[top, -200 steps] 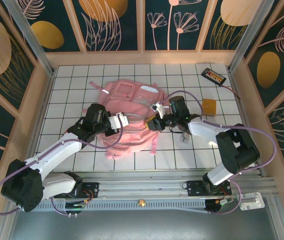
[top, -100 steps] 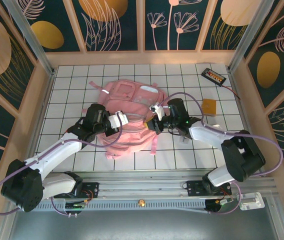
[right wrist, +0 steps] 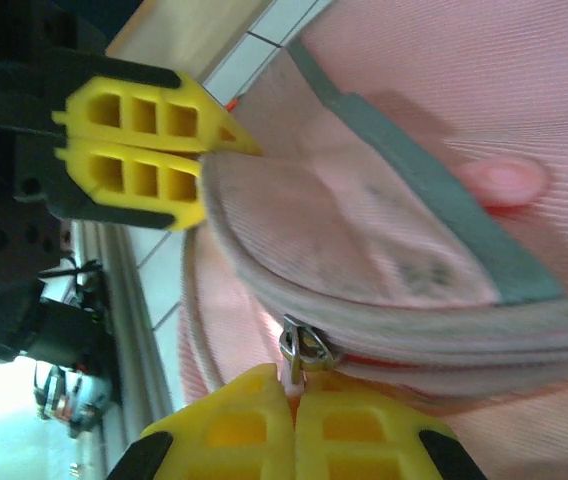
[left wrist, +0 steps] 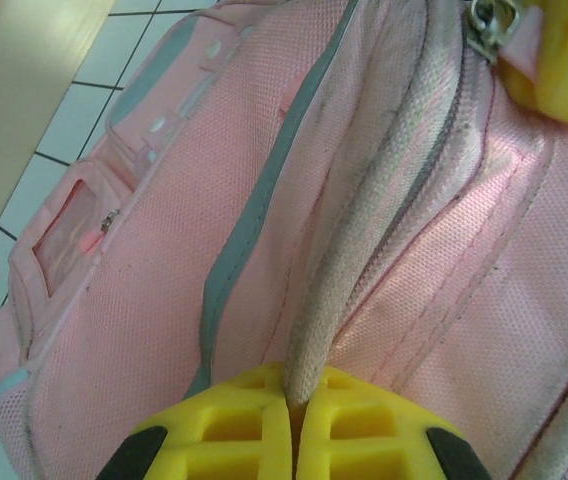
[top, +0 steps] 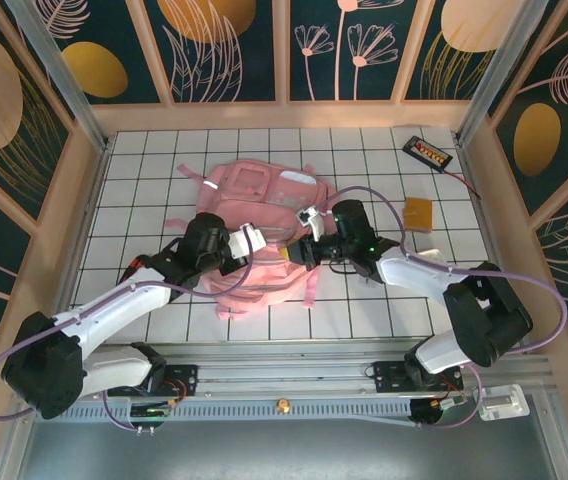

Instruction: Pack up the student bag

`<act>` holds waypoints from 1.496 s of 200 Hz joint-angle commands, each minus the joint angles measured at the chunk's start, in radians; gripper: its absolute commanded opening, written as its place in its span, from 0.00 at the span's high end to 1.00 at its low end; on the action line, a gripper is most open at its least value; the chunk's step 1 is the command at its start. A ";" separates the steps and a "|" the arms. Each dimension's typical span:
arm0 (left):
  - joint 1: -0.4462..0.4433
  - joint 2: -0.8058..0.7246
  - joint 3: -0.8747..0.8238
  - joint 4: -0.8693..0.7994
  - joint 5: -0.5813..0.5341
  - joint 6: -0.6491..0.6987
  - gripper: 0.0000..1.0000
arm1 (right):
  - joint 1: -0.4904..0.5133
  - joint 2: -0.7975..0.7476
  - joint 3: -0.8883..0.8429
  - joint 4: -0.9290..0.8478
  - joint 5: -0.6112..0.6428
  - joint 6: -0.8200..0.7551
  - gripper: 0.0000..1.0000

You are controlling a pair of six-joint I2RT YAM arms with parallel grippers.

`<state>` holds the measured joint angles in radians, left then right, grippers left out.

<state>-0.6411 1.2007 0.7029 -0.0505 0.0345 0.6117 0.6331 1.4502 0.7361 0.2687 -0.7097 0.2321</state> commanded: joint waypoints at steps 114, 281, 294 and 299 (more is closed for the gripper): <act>-0.111 -0.107 0.095 0.056 -0.195 -0.469 0.23 | 0.033 -0.081 -0.069 -0.071 0.361 0.242 1.00; 0.346 0.055 -0.019 0.087 0.304 -1.477 0.46 | 0.066 -0.078 0.016 -0.214 0.413 0.170 1.00; 0.346 0.084 -0.009 0.102 0.317 -1.478 0.47 | 0.066 -0.076 0.019 -0.217 0.411 0.168 1.00; 0.346 0.094 -0.003 0.104 0.319 -1.476 0.47 | 0.066 -0.076 0.018 -0.219 0.411 0.167 1.00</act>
<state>-0.3008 1.2537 0.6987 -0.0307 0.2695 -0.8146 0.6956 1.3750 0.7288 0.0658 -0.3401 0.4160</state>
